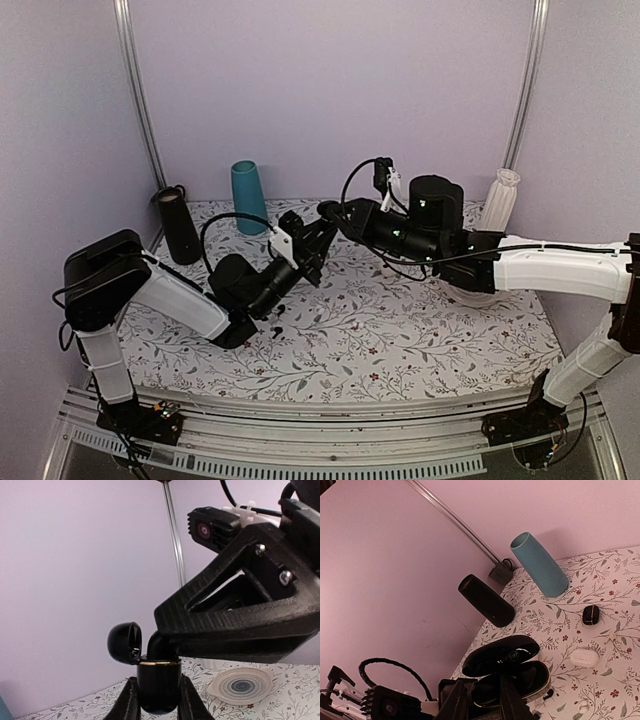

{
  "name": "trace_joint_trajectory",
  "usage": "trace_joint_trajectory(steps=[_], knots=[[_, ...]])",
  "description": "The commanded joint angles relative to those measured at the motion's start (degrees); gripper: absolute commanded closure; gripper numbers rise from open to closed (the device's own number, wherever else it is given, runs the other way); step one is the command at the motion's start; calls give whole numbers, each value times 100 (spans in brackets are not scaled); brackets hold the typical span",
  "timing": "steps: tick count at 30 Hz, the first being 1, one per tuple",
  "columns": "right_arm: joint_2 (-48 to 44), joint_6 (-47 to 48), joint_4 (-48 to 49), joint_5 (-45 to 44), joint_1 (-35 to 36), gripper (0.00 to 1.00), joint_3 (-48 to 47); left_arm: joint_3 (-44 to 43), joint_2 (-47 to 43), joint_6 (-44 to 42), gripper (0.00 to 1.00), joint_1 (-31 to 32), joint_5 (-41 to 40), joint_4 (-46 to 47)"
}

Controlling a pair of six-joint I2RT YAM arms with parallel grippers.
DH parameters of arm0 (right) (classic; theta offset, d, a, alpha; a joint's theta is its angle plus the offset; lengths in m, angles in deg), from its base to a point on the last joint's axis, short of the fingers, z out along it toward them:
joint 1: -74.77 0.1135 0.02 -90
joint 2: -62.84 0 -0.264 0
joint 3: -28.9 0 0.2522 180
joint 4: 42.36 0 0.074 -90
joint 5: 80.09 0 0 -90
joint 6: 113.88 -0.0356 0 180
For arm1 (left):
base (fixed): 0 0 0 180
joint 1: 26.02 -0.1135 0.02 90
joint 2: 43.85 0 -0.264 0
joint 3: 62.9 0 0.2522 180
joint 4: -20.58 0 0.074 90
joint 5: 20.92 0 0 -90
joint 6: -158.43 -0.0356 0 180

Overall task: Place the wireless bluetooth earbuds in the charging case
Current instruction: Insert the left earbud into the left side groove of the charging case.

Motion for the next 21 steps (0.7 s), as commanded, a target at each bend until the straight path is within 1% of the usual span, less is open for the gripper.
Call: trace_joint_trajectory(steps=[1,11,21], knots=[[-90,81,-529,116,92,77,-126,-17,-196,100,100,17,-44,463],[-164,134,-987,-114,96,73,-319,119,-265,262,100,8,118,482],[-274,296,-1313,-279,93,68,-491,262,-384,730,100,-57,648,425]])
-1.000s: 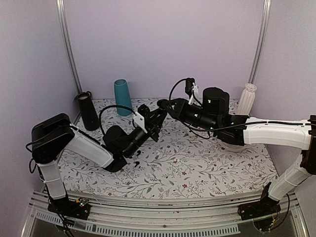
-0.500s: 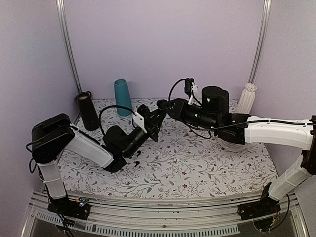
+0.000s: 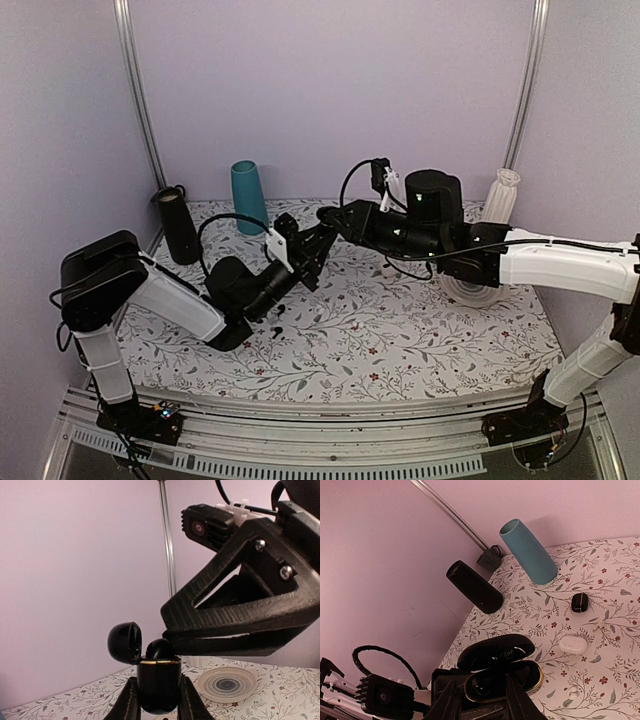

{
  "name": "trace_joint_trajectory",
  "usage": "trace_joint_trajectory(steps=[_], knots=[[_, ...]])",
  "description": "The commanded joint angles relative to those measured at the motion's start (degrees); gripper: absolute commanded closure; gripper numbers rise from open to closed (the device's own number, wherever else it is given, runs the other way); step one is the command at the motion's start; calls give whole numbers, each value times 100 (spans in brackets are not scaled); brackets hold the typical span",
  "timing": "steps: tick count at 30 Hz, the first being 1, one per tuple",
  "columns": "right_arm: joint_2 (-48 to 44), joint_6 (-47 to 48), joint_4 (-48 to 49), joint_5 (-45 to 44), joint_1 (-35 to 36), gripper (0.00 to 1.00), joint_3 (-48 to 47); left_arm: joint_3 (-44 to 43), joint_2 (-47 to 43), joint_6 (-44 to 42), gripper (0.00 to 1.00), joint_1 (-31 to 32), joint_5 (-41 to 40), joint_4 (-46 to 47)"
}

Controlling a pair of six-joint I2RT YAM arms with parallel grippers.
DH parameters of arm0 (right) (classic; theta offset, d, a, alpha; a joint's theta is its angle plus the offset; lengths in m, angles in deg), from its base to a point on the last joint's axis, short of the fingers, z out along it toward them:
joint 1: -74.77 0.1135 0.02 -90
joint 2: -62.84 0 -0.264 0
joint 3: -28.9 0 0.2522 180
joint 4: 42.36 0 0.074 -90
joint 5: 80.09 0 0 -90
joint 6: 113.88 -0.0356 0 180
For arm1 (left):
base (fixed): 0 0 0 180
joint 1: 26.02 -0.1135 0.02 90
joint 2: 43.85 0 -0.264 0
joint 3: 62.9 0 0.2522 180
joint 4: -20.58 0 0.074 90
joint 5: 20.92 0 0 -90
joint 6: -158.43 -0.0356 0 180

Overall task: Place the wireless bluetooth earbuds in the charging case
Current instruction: Insert the left earbud into the left side groove of the charging case.

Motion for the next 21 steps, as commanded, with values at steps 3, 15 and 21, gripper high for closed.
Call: trace_joint_trajectory(steps=[3,15,21], knots=[[-285,196,-373,-181,40,66,-133,116,-342,454,100,-85,582,401],[-1052,542,-161,199,-360,56,427,417,-866,1373,100,-435,1650,271],[-1256,766,-31,783,-752,53,635,388,-1088,2139,100,-675,2508,242]])
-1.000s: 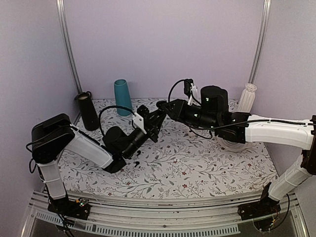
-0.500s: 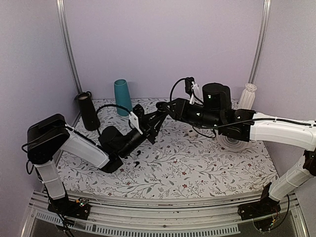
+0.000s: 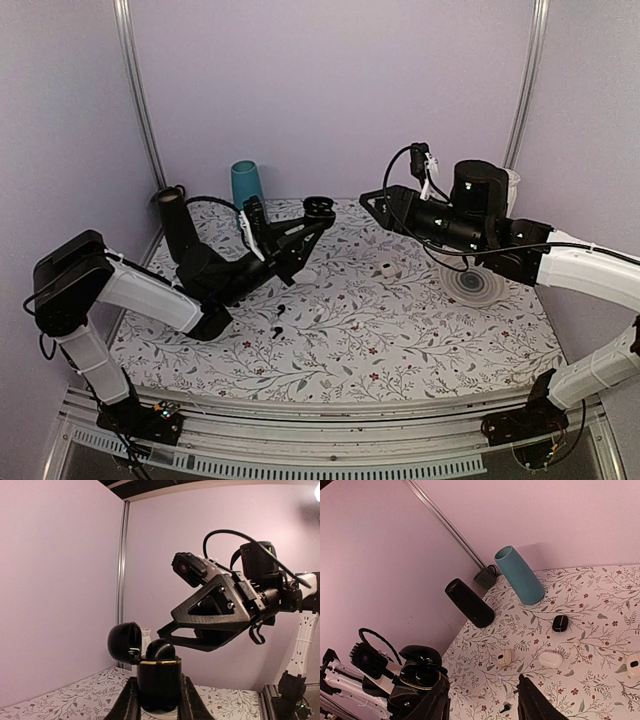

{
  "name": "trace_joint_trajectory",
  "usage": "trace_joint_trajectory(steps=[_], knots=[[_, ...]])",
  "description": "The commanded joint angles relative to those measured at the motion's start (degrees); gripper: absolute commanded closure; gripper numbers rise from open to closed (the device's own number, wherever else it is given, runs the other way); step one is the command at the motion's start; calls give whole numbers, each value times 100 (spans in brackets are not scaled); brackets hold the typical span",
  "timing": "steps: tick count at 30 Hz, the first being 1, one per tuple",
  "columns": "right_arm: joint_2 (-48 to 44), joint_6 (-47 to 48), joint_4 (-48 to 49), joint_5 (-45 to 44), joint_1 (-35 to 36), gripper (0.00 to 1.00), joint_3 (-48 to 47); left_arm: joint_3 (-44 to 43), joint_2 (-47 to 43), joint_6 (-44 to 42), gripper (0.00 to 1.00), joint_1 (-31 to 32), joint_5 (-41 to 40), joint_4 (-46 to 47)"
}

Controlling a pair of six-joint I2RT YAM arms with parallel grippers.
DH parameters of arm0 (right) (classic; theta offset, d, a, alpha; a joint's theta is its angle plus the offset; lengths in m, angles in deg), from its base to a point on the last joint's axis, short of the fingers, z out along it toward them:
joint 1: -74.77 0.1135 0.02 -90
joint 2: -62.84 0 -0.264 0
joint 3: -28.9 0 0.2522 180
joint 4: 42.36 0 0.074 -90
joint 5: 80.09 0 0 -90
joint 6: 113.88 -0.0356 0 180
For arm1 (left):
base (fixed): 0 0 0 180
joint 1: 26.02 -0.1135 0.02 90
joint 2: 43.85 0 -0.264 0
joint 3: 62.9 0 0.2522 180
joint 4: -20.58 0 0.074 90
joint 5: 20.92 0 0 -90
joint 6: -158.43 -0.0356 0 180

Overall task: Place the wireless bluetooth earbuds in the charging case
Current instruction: Insert the left earbud into the left side groove of the charging case, then close the charging case with the earbuds.

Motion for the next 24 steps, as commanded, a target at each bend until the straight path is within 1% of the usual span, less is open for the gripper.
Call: trace_joint_trajectory(steps=[1,5,13,19,24], knots=[[-159,335,262,654,-272,52,159,-4,-260,713,100,-158,888,230],[-82,661,371,1214,-424,52,102,-100,-389,1172,100,-225,1505,159],[272,935,626,2330,-622,51,-70,-77,-634,1734,100,-261,2154,275],[797,1157,649,3444,-613,51,-459,-94,-714,1921,100,-271,2313,212],[843,1221,879,3762,-568,51,-448,-121,-656,2052,100,-302,2373,177]])
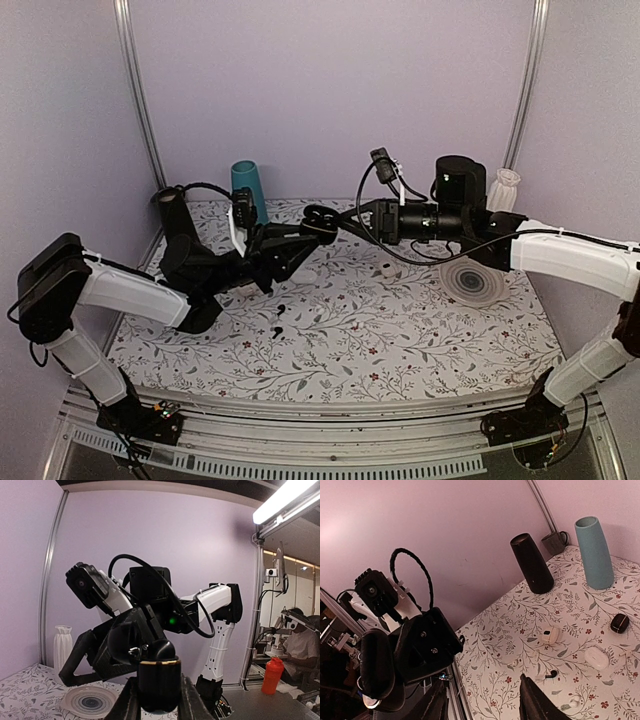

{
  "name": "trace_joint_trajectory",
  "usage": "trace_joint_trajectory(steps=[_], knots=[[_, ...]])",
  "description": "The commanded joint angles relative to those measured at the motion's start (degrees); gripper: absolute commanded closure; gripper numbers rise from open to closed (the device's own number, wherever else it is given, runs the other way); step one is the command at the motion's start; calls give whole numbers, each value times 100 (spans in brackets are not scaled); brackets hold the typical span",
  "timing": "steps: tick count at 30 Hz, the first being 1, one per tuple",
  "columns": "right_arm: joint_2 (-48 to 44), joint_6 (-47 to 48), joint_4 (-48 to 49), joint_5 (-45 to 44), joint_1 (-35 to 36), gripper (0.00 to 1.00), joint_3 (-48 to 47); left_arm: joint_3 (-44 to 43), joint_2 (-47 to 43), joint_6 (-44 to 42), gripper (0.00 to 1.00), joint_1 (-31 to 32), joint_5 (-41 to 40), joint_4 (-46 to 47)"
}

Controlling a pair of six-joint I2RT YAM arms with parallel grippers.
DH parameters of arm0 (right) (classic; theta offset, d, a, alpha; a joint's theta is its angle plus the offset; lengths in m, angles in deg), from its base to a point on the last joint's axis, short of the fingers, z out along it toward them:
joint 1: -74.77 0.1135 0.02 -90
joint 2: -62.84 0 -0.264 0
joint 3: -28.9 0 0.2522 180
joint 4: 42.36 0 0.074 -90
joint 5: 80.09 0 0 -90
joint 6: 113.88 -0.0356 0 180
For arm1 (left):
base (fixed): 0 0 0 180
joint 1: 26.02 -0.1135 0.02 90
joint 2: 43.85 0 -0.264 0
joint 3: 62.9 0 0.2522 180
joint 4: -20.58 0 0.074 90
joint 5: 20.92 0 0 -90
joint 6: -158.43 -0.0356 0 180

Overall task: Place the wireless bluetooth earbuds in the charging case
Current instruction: Close the charging case with the earbuds.

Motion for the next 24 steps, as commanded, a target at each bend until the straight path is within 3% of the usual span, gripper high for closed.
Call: trace_joint_trajectory(steps=[1,12,24], knots=[[-19,196,422,681,31,51,-175,-117,-55,217,100,-98,128,191],[-329,356,953,960,195,50,26,-189,156,487,100,-187,97,60],[-463,428,905,950,195,49,115,-187,163,555,100,-245,78,-22]])
